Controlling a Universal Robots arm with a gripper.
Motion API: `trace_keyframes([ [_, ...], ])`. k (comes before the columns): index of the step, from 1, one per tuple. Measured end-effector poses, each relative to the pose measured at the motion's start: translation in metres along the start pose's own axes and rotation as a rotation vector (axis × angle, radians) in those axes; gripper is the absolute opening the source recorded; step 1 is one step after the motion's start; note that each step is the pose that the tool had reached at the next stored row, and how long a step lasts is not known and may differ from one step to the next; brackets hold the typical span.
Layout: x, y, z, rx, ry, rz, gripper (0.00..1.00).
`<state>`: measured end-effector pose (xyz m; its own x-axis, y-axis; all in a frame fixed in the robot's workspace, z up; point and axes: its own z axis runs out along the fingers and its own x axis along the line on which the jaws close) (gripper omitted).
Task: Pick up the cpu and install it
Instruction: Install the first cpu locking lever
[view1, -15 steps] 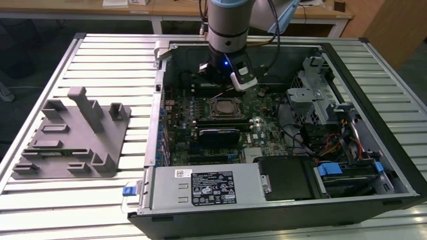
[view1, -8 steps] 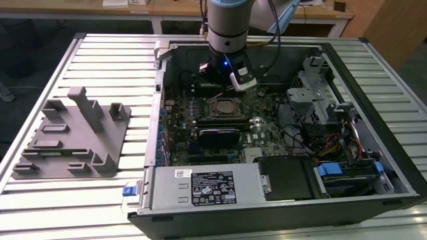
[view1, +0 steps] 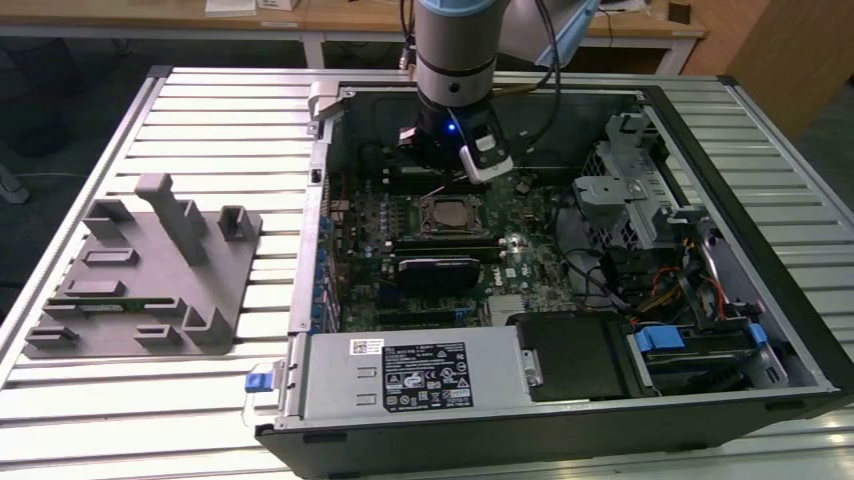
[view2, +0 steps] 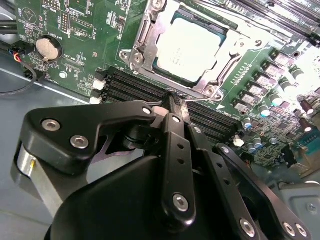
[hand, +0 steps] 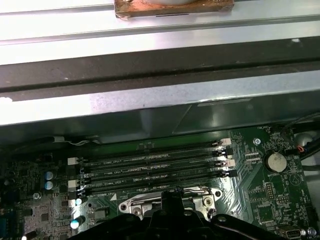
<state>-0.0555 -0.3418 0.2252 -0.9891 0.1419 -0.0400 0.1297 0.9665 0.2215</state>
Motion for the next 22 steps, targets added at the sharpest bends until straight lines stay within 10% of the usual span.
trace_keyframes([
  [10, 0.0003, 0.0005, 0.0029, -0.0022, -0.0017, 0.000, 0.11],
  [22, 0.0004, -0.0002, 0.0062, -0.0287, -0.0209, -0.003, 0.11],
])
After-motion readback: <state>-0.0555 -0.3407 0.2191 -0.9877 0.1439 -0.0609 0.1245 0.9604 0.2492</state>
